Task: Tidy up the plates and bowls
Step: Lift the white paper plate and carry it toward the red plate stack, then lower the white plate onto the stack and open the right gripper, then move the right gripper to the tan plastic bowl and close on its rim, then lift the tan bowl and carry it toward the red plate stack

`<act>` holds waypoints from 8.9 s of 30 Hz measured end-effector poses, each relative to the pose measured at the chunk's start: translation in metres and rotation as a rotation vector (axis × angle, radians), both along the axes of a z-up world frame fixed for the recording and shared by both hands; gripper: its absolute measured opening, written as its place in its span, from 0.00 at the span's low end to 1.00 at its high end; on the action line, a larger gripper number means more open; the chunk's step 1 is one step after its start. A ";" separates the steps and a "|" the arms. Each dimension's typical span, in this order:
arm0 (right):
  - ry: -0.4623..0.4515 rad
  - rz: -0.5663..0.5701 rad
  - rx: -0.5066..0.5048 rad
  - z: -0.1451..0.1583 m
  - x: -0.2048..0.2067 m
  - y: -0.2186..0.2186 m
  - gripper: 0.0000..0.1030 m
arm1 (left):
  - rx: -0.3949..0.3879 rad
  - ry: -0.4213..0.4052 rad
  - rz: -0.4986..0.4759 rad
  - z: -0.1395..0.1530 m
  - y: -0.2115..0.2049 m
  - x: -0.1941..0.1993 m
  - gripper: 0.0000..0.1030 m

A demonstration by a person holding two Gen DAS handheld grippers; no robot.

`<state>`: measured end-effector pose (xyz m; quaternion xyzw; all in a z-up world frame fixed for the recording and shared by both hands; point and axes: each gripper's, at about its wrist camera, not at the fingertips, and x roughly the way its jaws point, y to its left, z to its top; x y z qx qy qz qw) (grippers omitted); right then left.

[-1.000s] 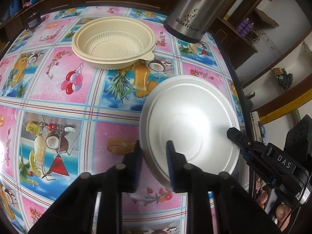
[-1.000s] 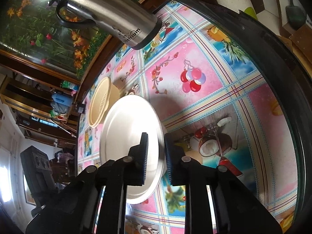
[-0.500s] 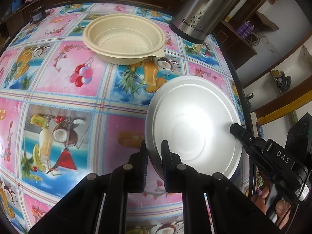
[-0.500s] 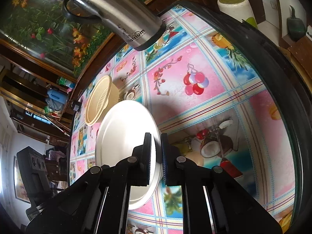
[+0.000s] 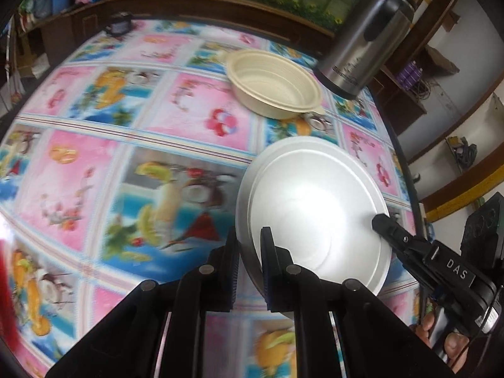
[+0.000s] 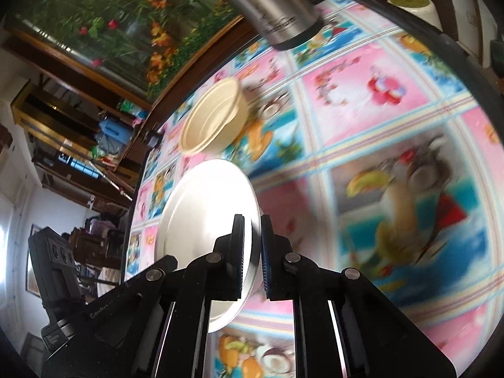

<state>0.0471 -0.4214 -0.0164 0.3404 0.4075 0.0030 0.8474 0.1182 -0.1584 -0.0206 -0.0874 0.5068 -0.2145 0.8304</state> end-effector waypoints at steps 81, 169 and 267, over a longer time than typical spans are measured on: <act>0.055 0.717 -0.172 -0.008 0.021 0.463 0.10 | 0.094 -0.108 0.528 -0.003 0.401 -0.112 0.13; 0.013 -0.114 0.008 -0.008 0.164 -0.038 0.19 | 0.206 -0.071 0.134 0.018 -0.018 0.179 0.61; -0.109 0.421 -0.095 0.062 0.016 0.317 0.08 | 0.114 -0.405 0.430 0.063 0.279 -0.083 0.13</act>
